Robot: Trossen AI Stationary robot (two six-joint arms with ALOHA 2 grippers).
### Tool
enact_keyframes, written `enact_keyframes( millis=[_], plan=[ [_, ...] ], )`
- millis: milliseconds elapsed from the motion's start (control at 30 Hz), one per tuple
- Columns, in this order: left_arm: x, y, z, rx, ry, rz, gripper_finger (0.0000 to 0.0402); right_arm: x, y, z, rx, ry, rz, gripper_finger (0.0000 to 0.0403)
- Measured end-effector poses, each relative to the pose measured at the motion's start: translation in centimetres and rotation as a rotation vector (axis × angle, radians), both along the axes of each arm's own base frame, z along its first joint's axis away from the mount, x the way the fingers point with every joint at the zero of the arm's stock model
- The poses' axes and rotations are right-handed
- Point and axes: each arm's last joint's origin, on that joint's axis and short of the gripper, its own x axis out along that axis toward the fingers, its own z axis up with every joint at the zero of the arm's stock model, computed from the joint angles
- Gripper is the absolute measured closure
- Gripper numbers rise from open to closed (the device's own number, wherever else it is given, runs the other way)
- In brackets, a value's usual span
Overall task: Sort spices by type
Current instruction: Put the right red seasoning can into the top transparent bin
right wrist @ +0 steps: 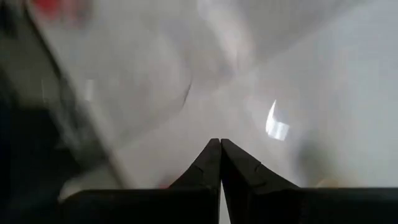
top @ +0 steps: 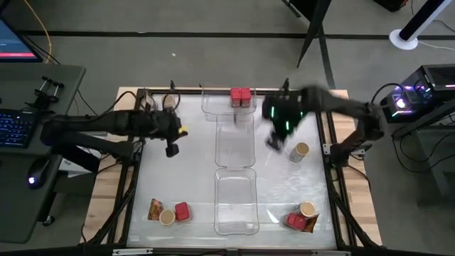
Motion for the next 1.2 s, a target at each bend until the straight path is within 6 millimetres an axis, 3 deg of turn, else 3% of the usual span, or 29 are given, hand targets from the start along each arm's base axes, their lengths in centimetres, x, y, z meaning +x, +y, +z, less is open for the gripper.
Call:
enact_keyframes(
  millis=[100, 233, 467, 700, 933, 1200],
  plan=[
    [0.3, 0.6, 0.4, -0.026, -0.058, 0.007, 0.0401, -0.9, 4.9, -2.8, 0.195, 0.076, 0.087, 0.0403],
    [0.7, 0.7, 0.8, -0.092, -0.131, 0.017, 0.0401, -2.7, 11.0, -4.5, 0.354, 0.077, 0.210, 0.0403],
    [0.8, 0.0, 0.8, -0.209, -0.162, 0.060, 0.0401, -4.9, 18.0, -9.8, 0.393, 0.065, 0.408, 0.0403],
    [1.1, -1.0, 1.2, -0.285, -0.225, 0.085, 0.0401, -5.8, 20.8, -14.4, 0.258, 0.072, 0.582, 0.0403],
    [1.1, -1.1, 1.2, -0.255, -0.234, 0.126, 0.0401, -5.1, 21.6, -16.5, 0.064, 0.023, 0.742, 0.0403],
    [1.1, -1.1, 1.2, -0.255, -0.233, 0.125, 0.0402, -4.2, 22.0, -18.0, 0.023, 0.029, 0.801, 0.0403]
  ],
)
